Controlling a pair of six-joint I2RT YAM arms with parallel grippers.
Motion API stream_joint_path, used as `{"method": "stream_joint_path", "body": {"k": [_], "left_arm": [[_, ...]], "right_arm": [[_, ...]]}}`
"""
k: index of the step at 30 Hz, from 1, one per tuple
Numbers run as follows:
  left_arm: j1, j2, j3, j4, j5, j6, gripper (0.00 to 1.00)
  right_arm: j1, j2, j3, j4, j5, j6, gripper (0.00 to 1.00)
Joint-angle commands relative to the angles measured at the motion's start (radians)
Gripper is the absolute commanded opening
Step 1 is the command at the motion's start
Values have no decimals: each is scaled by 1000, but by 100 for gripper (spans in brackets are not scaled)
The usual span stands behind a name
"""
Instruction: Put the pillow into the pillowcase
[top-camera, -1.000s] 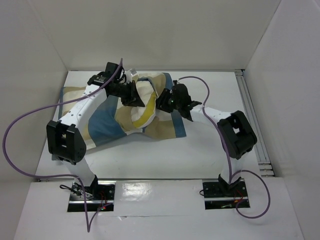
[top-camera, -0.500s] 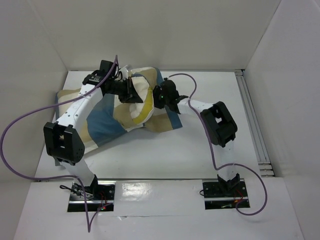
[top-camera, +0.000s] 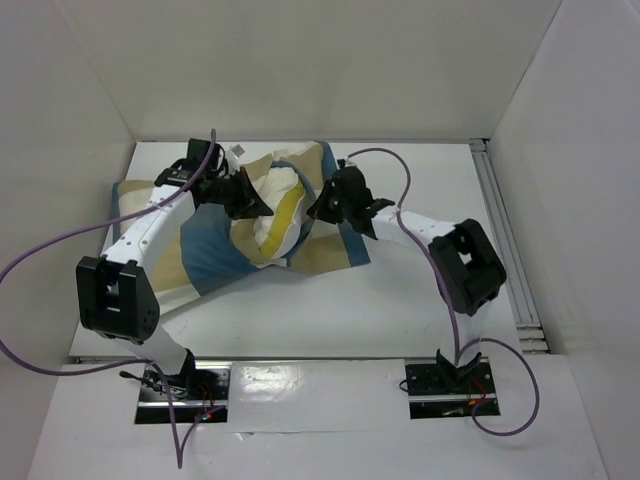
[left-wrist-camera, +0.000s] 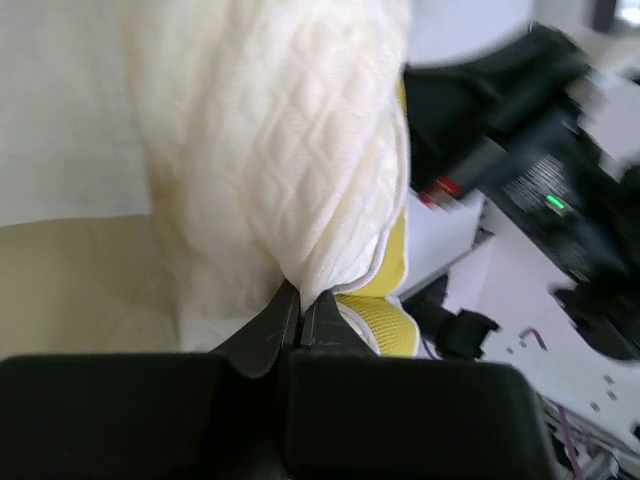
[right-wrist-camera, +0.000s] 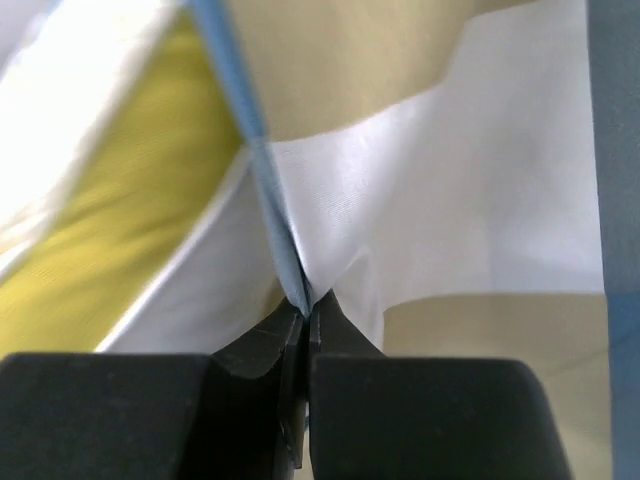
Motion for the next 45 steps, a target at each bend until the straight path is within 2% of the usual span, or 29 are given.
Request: {"method": "stream_joint_path", "body": {"k": [1, 5, 8, 9, 15, 19, 22, 25, 26, 30, 31, 33, 35, 37, 38, 39, 42, 43, 45], "left_arm": [[1, -23, -38, 82, -254, -87, 0], [-29, 52, -37, 119, -327, -121, 0], [-98, 107, -11, 129, -465, -145, 0], [-110, 126, 11, 129, -482, -145, 0], [-203, 241, 77, 108, -668, -233, 0], [-234, 295, 86, 108, -754, -274, 0], [-234, 325, 95, 108, -782, -296, 0], [-234, 353, 104, 108, -764, -296, 0], [-234, 353, 104, 108, -716, -273, 0], [-234, 332, 187, 65, -569, -163, 0], [-234, 332, 214, -2, -543, -137, 0], [-234, 332, 279, -89, -486, -60, 0], [-234, 322, 347, -224, -486, -31, 7], [-234, 266, 295, -249, -464, -44, 45], [-222, 241, 260, -240, -390, -44, 57], [-222, 215, 224, -211, -354, -58, 75], [-211, 114, 99, -179, -294, -67, 83], [-211, 93, 98, -168, -283, -58, 82], [-211, 36, 98, -188, -301, -49, 70]], "right_arm": [[-23, -163, -61, 4, 10, -76, 0], [-23, -261, -123, 54, -113, -105, 0], [-23, -321, -163, 191, -311, -115, 0], [-23, -330, -175, 234, -437, -115, 0], [64, -332, -54, 323, -769, -153, 0], [129, -347, -3, 323, -885, -175, 0], [139, -393, -3, 291, -903, -184, 0], [139, -428, -3, 201, -827, -240, 0], [139, -429, -17, 115, -795, -291, 0], [115, -429, -78, -33, -669, -375, 0], [104, -429, -103, -63, -576, -388, 0], [92, -407, -133, -105, -512, -412, 0], [92, -372, -143, -123, -429, -412, 0], [92, -349, -153, -123, -365, -423, 0], [83, -325, -153, -123, -354, -414, 0], [83, -312, -153, -114, -339, -414, 0], [72, -255, -163, -105, -307, -403, 0], [72, -243, -163, -105, -307, -403, 0], [72, -209, -163, -96, -307, -392, 0]]}}
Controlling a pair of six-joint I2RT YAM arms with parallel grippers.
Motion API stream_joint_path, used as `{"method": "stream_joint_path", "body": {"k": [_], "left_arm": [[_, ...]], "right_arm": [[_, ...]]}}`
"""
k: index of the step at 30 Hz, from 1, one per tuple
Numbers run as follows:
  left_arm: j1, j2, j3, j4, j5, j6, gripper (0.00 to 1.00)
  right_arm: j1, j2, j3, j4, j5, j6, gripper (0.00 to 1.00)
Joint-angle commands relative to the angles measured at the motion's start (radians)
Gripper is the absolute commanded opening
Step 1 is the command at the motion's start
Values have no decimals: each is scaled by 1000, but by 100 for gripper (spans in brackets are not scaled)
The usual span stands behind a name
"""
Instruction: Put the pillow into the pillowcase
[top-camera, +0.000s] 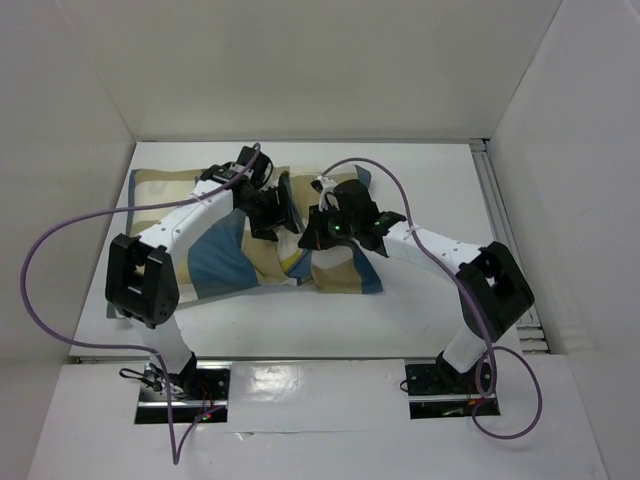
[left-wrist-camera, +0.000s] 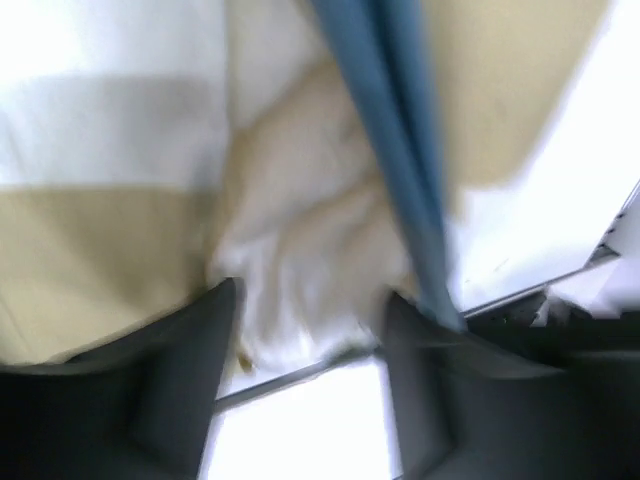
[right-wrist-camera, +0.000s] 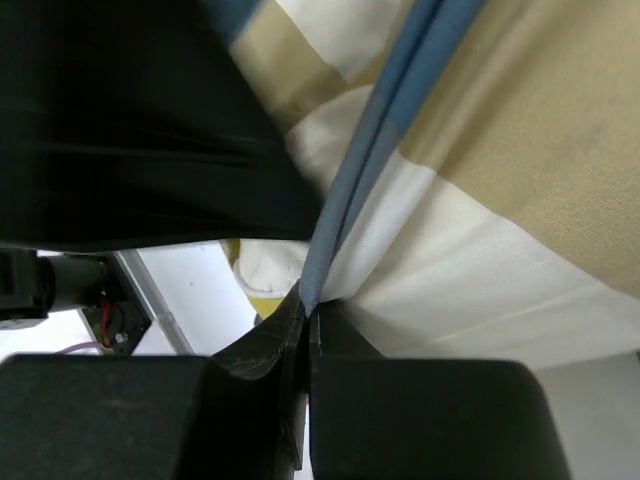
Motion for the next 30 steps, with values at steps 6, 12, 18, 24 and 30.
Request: {"method": "stream_joint_path", "body": {"k": [6, 12, 18, 24, 30], "left_arm": [[21, -199, -54, -20, -94, 43, 36], [8, -108, -194, 168, 14, 70, 23], [-23, 46, -180, 310, -24, 14, 22], [-34, 173, -43, 355, -51, -31, 15], [-25, 66, 2, 232, -48, 10, 15]], "right_arm": [[-8, 56, 51, -45, 64, -3, 0], [-8, 4, 92, -113, 75, -3, 0], [-8, -50, 202, -273, 75, -42, 0], [1, -64, 264, -331, 64, -78, 0], [10, 72, 216, -307, 119, -55, 19]]}}
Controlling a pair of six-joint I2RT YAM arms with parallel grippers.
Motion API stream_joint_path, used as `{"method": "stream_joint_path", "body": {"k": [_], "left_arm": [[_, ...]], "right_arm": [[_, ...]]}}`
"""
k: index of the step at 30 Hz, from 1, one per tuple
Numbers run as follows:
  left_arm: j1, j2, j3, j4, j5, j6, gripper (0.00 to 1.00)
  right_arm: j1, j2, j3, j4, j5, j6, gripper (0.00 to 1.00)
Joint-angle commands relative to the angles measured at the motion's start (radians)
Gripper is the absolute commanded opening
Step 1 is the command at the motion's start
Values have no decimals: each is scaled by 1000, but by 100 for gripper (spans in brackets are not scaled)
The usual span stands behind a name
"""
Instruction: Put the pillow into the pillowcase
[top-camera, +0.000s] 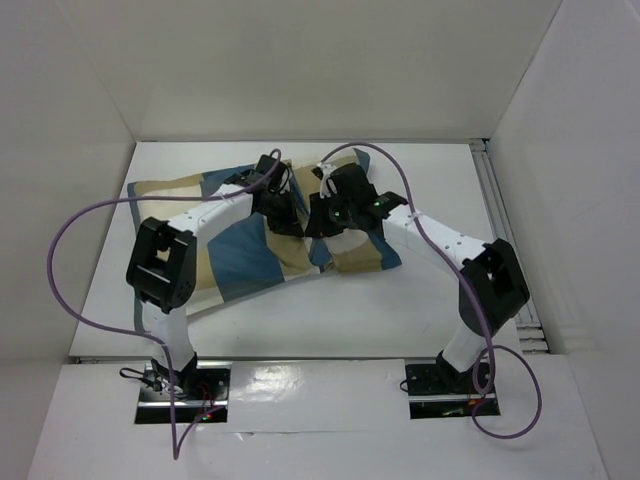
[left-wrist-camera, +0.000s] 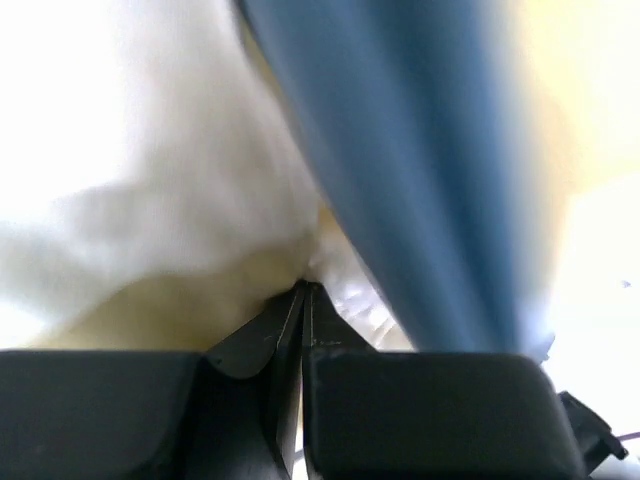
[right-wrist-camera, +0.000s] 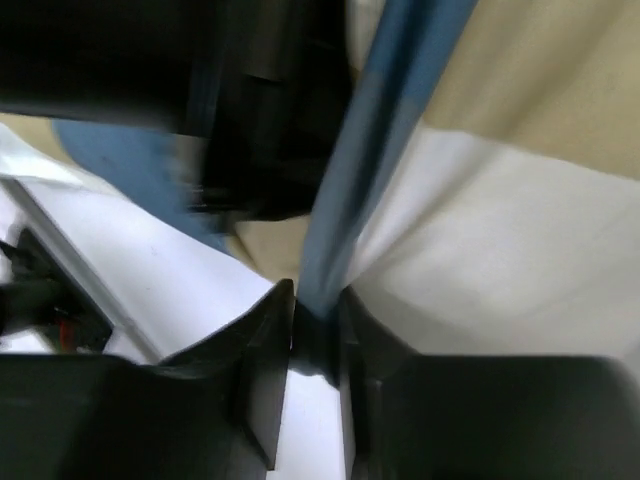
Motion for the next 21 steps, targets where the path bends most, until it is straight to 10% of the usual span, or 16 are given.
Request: {"method": "stream_joint_path", "body": {"k": [1, 3, 7, 10, 14, 21], "left_arm": [[16, -106, 35, -100, -53, 38, 15], [16, -161, 9, -172, -72, 59, 18], [25, -296, -45, -237, -61, 95, 10], [37, -336, -22, -248, -52, 104, 10], [76, -264, 67, -222, -76, 104, 46], [97, 15, 311, -213, -168, 46, 67]], "right_arm": [[19, 74, 25, -49, 24, -12, 35], [19, 54, 25, -77, 78, -22, 64], [-2, -76, 34, -87, 155, -22, 79], [-14, -87, 97, -137, 191, -22, 79], [-14, -64, 121, -137, 201, -23, 71], [19, 86, 212, -158, 271, -32, 74]]}}
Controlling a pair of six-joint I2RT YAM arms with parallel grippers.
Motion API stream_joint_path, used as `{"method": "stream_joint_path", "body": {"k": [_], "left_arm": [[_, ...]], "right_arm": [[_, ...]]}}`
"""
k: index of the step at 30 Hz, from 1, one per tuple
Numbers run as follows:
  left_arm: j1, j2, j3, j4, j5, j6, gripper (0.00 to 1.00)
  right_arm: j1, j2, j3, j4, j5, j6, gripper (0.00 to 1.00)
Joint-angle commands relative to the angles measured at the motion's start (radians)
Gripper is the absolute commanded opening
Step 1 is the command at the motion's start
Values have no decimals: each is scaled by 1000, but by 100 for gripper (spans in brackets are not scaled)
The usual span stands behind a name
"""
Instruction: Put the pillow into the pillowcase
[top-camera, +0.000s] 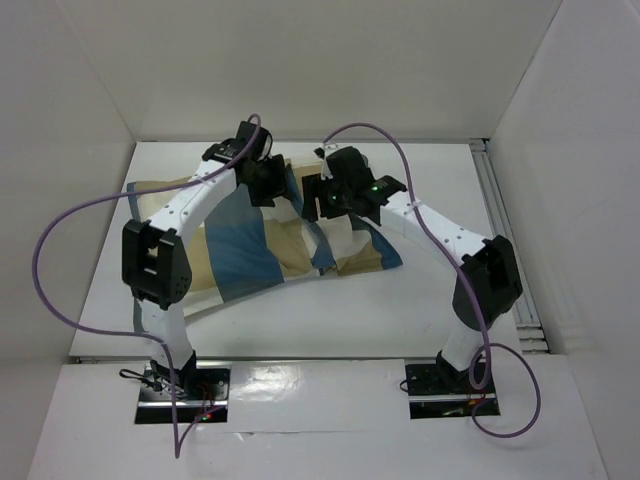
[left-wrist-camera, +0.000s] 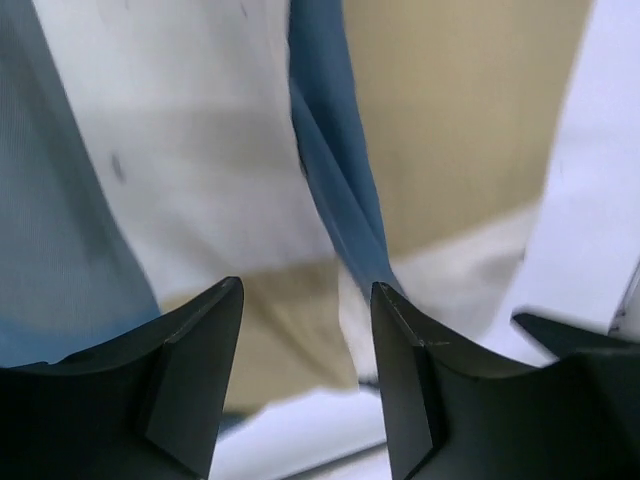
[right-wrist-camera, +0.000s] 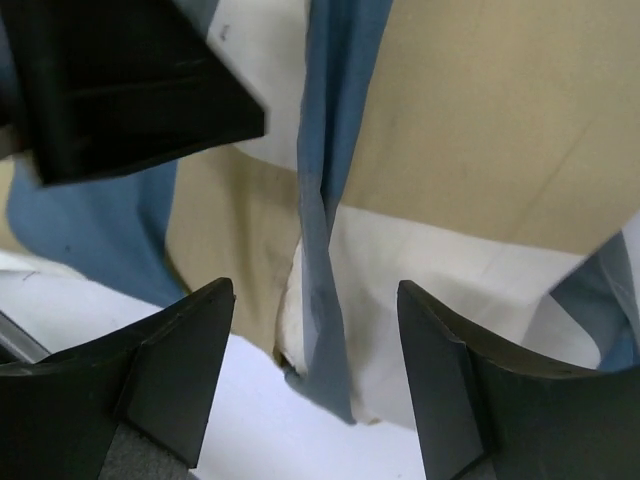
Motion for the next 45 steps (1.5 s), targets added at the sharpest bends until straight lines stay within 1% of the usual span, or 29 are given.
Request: {"method": "stream_joint_path", "body": {"k": [1, 2, 4, 6, 7, 8, 10, 11, 12, 13, 15, 16, 17, 18, 19, 20, 25, 29, 30, 33, 34, 36, 39, 40, 41, 42, 43, 44, 45], "left_arm": [[22, 105, 87, 3, -52, -39, 67], [22, 149, 115, 12, -62, -53, 67], [22, 183, 138, 35, -62, -68, 67], [33, 226, 154, 46, -73, -81, 67], [33, 242, 176, 55, -73, -81, 67], [42, 257, 191, 65, -73, -91, 65], [42, 311, 245, 66, -73, -91, 59], [51, 328, 262, 66, -73, -91, 47], [68, 343, 279, 66, -38, -82, 40], [79, 357, 293, 56, -21, -70, 36], [97, 368, 305, 47, -3, -53, 28], [111, 359, 305, 47, 10, -42, 28], [111, 349, 305, 47, 10, -26, 24], [120, 349, 305, 47, 23, -13, 14], [120, 349, 305, 35, 48, 5, 2], [131, 340, 319, 23, 65, 16, 0], [131, 254, 330, -94, 142, 109, 0], [131, 161, 331, -155, 206, 148, 0], [131, 144, 331, -155, 226, 157, 0], [131, 86, 331, -155, 310, 157, 0], [131, 76, 331, -155, 361, 157, 0], [131, 64, 346, -143, 421, 166, 0], [140, 44, 330, -82, 479, 127, 0], [140, 44, 279, -39, 493, 108, 0], [140, 62, 279, 2, 519, 94, 0], [140, 90, 288, 3, 533, 82, 0], [140, 117, 315, 3, 550, 82, 0], [140, 165, 329, 3, 566, 82, 0], [131, 182, 340, 3, 577, 82, 0]], "right_arm": [[26, 68, 55, -34, 58, -15, 74], [26, 78, 55, -34, 67, -15, 74], [35, 106, 55, -34, 67, -15, 71], [35, 127, 55, -34, 43, -15, 66], [35, 128, 55, -22, 43, -15, 60], [35, 128, 55, -21, 43, -15, 32], [35, 128, 55, -21, 43, -4, 3], [35, 128, 55, -21, 67, -4, 0], [35, 109, 55, -9, 67, -4, 0], [35, 93, 55, 1, 67, -4, 0], [24, 39, 20, 41, 58, -4, 0], [24, 23, 19, 54, 43, -4, 0], [9, 13, 7, 54, 29, -4, 0], [0, 3, 7, 67, 3, 6, 0], [0, -7, 16, 67, -8, 6, 0], [0, -7, 27, 67, -8, 6, 0], [0, 15, 113, 120, -60, 16, 0], [0, 130, 197, 132, -91, 25, 0], [0, 158, 223, 143, -124, 25, 0], [15, 282, 271, 153, -111, 25, 0], [24, 345, 285, 153, -111, 25, 0], [35, 388, 294, 166, -111, 35, 0], [47, 401, 294, 184, -239, 35, 0], [56, 387, 255, 204, -255, 45, 0], [66, 355, 239, 218, -246, 45, 0], [75, 338, 228, 209, -246, 45, 0], [75, 320, 214, 200, -235, 45, 7], [75, 265, 173, 199, -199, 54, 19], [75, 229, 147, 189, -169, 54, 34]]}}
